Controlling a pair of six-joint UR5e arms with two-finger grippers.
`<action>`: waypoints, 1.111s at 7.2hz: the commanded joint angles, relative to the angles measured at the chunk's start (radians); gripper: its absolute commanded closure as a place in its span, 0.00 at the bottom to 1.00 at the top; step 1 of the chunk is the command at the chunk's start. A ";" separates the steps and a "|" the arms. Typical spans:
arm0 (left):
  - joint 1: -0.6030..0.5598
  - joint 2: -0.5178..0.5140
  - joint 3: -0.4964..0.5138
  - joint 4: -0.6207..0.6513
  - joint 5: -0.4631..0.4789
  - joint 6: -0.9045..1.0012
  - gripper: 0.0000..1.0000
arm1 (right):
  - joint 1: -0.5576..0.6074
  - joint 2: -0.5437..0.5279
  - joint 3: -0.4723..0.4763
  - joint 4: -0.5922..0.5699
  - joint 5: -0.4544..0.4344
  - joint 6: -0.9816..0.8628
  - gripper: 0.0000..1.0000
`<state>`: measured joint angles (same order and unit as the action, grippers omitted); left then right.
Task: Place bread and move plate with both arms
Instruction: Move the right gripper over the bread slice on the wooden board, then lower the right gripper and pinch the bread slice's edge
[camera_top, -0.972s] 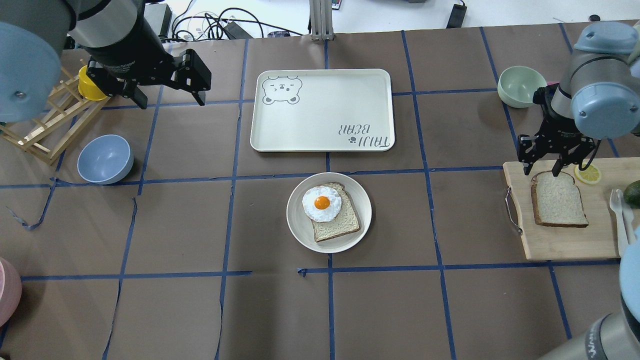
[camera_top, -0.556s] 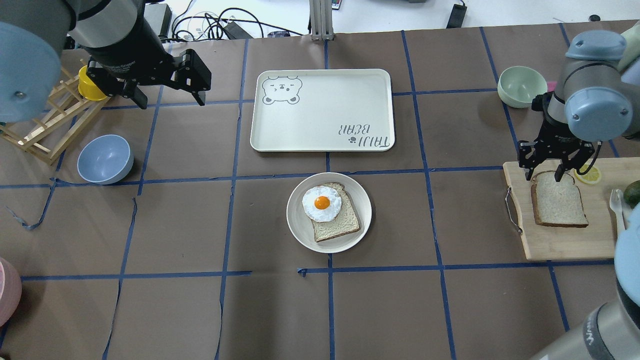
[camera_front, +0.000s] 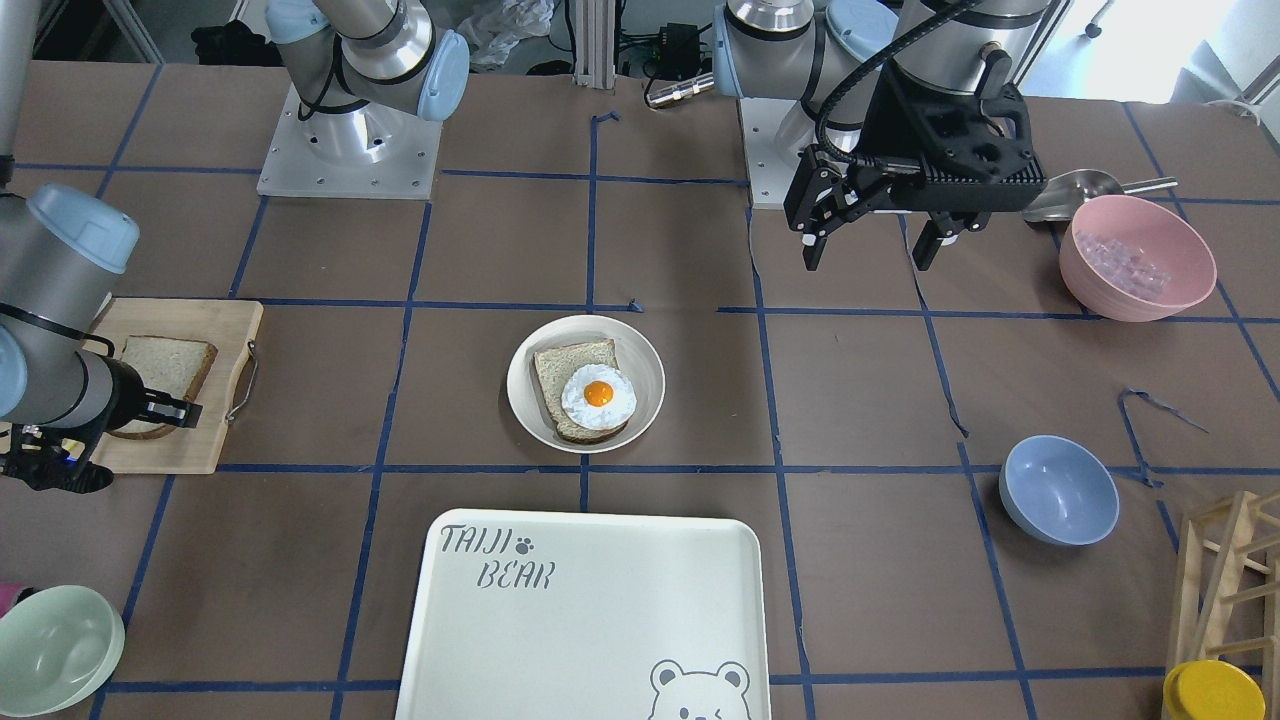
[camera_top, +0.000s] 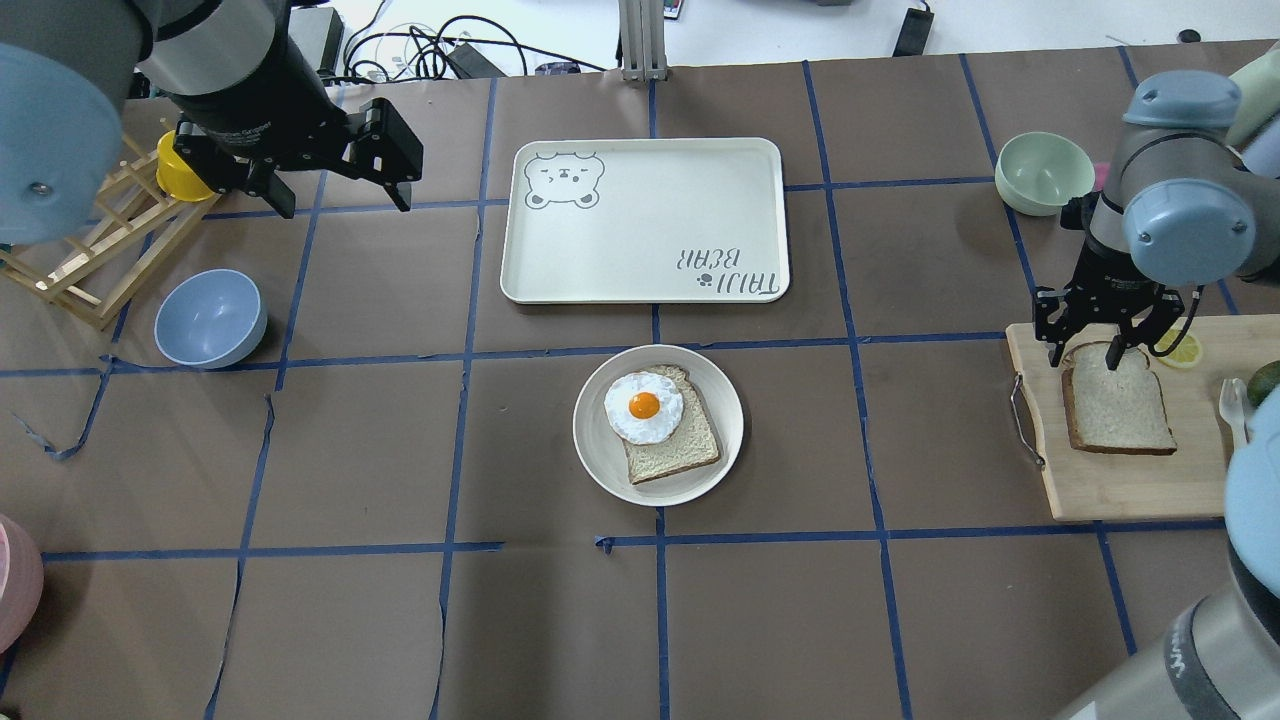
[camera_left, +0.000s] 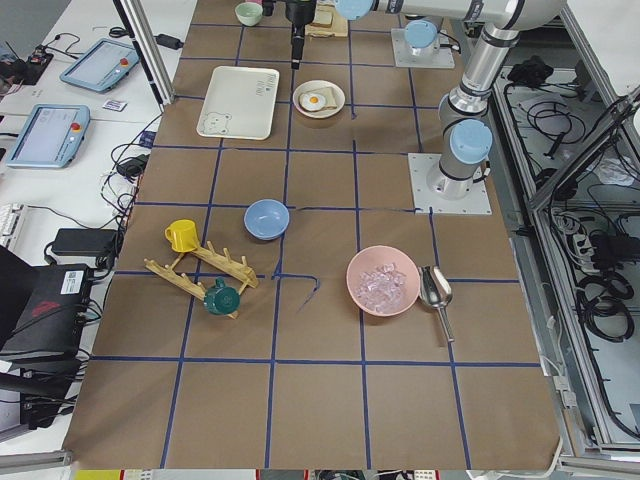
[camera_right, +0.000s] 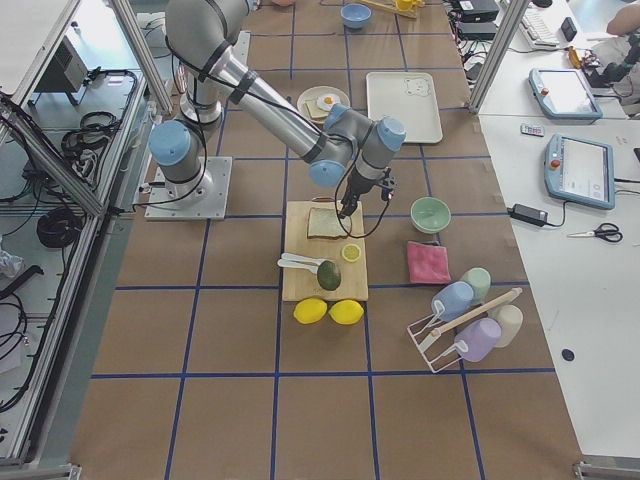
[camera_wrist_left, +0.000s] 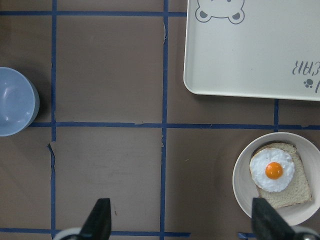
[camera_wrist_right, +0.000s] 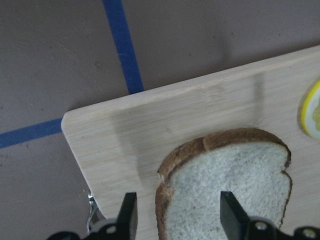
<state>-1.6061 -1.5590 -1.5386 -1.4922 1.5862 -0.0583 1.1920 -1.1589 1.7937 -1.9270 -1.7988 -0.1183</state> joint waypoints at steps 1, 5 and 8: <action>0.000 -0.001 0.000 0.000 0.000 0.000 0.00 | 0.000 0.024 0.000 -0.013 -0.001 0.000 0.37; 0.000 0.000 0.000 0.000 0.000 0.000 0.00 | -0.017 0.022 0.000 -0.013 -0.005 -0.014 1.00; 0.000 0.000 0.000 0.000 0.000 0.000 0.00 | -0.022 0.013 -0.002 0.002 -0.001 -0.026 1.00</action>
<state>-1.6061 -1.5586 -1.5386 -1.4926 1.5861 -0.0583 1.1725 -1.1409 1.7929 -1.9332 -1.8007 -0.1378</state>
